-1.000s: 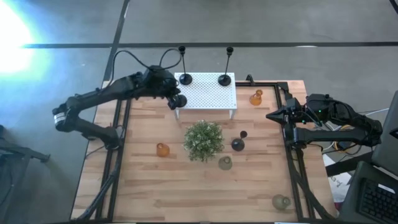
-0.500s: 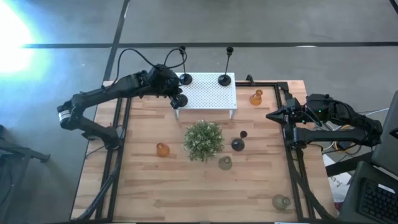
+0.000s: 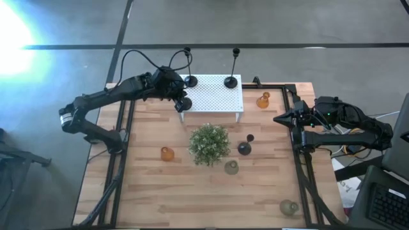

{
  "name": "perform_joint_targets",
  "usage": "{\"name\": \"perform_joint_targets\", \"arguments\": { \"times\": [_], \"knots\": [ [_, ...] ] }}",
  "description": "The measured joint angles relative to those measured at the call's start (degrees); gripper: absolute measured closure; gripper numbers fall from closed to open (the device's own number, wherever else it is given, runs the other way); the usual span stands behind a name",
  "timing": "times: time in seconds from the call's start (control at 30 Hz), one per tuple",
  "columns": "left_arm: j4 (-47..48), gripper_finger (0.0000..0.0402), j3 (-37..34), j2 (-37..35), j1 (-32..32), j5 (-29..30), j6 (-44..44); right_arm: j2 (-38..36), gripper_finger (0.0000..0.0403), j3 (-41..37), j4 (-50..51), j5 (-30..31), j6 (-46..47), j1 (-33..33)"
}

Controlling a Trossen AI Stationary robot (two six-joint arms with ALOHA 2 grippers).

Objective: Pick & Place candle stick holders
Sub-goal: Move the bottom black candle holder to the top left of the table

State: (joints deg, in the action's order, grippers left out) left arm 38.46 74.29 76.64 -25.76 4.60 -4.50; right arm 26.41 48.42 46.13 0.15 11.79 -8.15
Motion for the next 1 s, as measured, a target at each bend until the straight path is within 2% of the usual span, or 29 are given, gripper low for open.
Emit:
{"name": "perform_joint_targets", "arguments": {
  "times": [0.3, 0.47, 0.53, 0.77, 1.0],
  "knots": [
    [0.10, 0.0384, -0.07, 0.00, 0.00, 1.13, 0.84, 0.01, 0.0390, -0.01, 0.00, 0.00, 0.00, 0.01],
    [4.36, 0.0384, -0.52, -0.50, -0.53, 13.71, -0.12, 0.00, 0.0390, -0.01, 0.00, -0.01, 0.00, 0.00],
    [5.08, 0.0384, -1.55, -1.15, -1.09, 15.88, -1.29, 0.01, 0.0390, -0.01, 0.00, -0.01, 0.00, 0.01],
    [1.54, 0.0384, -7.63, -5.01, -3.54, 15.84, -4.47, 0.01, 0.0390, -0.01, 0.00, -0.01, 0.00, 0.01],
    [-3.97, 0.0384, -19.63, -9.29, -7.93, 13.85, -8.28, -0.01, 0.0390, -0.01, 0.00, -0.01, 0.00, 0.01]
  ]
}}
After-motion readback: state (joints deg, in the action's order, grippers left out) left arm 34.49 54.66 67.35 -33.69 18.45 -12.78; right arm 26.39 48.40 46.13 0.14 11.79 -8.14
